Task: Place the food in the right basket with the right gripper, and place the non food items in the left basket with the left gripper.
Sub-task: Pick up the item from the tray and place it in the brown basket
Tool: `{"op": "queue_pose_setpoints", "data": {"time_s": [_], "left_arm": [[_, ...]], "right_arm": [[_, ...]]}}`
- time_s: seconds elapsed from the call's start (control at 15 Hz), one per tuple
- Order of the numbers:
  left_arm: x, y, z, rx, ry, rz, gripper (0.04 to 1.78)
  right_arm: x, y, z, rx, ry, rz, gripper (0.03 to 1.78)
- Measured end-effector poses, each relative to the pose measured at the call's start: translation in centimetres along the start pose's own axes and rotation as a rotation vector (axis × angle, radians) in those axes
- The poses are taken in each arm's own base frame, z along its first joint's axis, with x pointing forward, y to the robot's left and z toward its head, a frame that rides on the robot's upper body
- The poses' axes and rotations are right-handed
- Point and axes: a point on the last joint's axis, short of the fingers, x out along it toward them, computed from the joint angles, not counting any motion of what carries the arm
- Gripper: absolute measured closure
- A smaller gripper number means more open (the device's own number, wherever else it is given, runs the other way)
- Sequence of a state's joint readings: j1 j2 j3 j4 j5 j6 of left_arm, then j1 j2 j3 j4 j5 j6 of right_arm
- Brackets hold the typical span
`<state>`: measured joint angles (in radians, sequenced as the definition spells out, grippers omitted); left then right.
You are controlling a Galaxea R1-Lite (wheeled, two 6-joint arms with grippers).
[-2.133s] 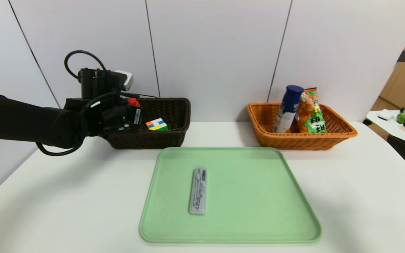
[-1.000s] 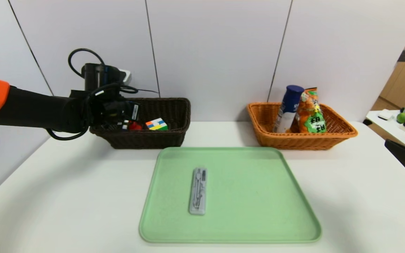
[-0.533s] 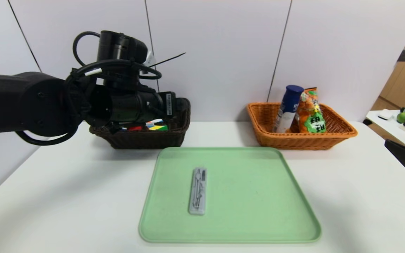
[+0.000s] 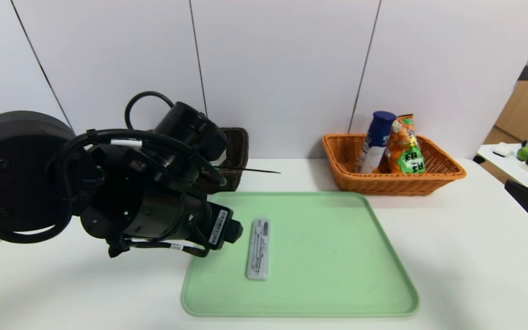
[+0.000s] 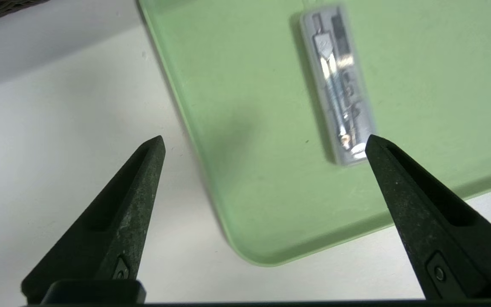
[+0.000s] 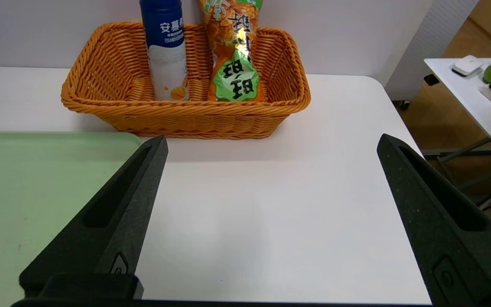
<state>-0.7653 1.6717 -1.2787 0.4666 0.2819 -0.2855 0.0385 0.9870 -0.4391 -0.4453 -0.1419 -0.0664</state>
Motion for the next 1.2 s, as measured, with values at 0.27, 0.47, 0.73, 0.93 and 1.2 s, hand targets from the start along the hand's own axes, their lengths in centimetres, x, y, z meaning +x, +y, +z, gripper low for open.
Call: {"op": "queue_pose_setpoints", "data": {"time_s": [0.27,0.47,0.73,0.93,1.2], "left_arm": [[1.3,-2.1,-0.1,0.007,0.028,-0.025,0.15],[2.3,-4.2,-0.2,-0.002,0.044,-0.051,0.14],[4.4,-5.1,-0.7,0.013,0.07,0.01,0.13],[6.4,-5.7,-0.6,0.003,0.041,0.061,0.13],[8.9,-6.5,-0.7,-0.012,0.028,0.056,0.13]], "right_arm": [[-0.1,0.0,-0.2,-0.001,0.004,0.0,0.12],[-0.3,0.0,-0.6,-0.003,0.014,-0.001,0.12],[-0.5,0.0,-0.8,-0.004,0.016,0.001,0.12],[-0.6,0.0,-1.0,-0.004,0.018,0.002,0.12],[-0.8,0.0,-1.3,-0.002,0.029,0.002,0.12]]}}
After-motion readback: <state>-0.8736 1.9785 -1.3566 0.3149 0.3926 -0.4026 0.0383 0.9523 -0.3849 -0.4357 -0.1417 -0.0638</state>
